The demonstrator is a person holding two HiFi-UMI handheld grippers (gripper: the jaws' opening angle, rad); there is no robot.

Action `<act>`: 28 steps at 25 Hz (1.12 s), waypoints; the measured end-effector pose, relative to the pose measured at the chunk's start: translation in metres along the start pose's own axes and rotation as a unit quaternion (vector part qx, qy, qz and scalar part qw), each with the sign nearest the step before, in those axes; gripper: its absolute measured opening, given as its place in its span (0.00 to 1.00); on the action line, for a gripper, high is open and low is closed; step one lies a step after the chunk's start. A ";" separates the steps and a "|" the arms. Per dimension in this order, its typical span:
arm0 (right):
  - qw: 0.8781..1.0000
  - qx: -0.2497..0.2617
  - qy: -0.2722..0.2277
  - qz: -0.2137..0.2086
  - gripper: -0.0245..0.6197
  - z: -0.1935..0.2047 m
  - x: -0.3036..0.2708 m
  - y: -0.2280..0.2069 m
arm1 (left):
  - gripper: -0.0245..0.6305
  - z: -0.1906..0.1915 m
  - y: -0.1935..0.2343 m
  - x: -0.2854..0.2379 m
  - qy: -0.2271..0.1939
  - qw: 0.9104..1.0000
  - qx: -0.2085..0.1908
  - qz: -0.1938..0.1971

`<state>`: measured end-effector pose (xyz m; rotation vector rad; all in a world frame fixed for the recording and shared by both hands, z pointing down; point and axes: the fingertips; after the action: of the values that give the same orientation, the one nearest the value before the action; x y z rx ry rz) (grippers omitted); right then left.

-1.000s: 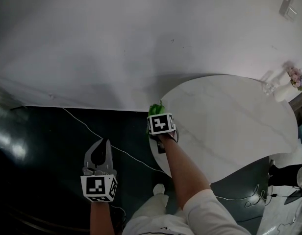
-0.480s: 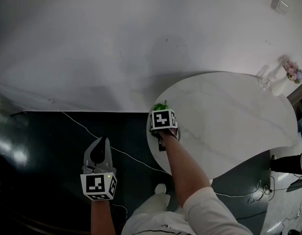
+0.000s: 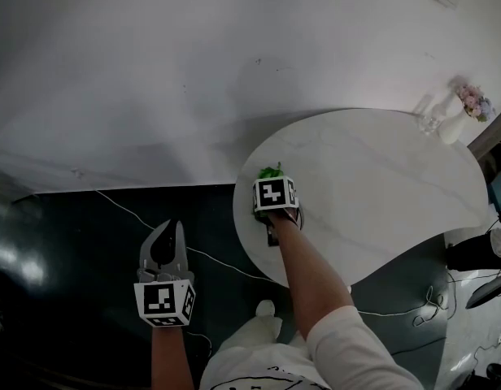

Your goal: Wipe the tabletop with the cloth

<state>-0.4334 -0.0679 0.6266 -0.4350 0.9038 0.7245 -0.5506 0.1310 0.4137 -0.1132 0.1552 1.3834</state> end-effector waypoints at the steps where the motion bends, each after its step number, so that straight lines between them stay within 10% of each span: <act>1: 1.000 -0.003 0.002 0.003 0.10 0.002 0.001 -0.004 | 0.07 -0.001 -0.001 -0.001 -0.001 1.000 0.000 0.003; 28: 0.988 -0.132 0.007 0.084 0.10 0.081 0.057 -0.109 | 0.07 -0.025 -0.062 -0.032 -0.025 0.996 0.001 0.085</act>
<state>-0.2866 -0.0707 0.6289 -0.6020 0.8670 1.0028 -0.4967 0.0842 0.3940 -0.0654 0.1269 1.5552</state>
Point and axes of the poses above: the fingertips, and each gripper's own axes: x backward along the fingers, y to its left, z out of its underside, and after that the axes turned 10 degrees about x, right-handed
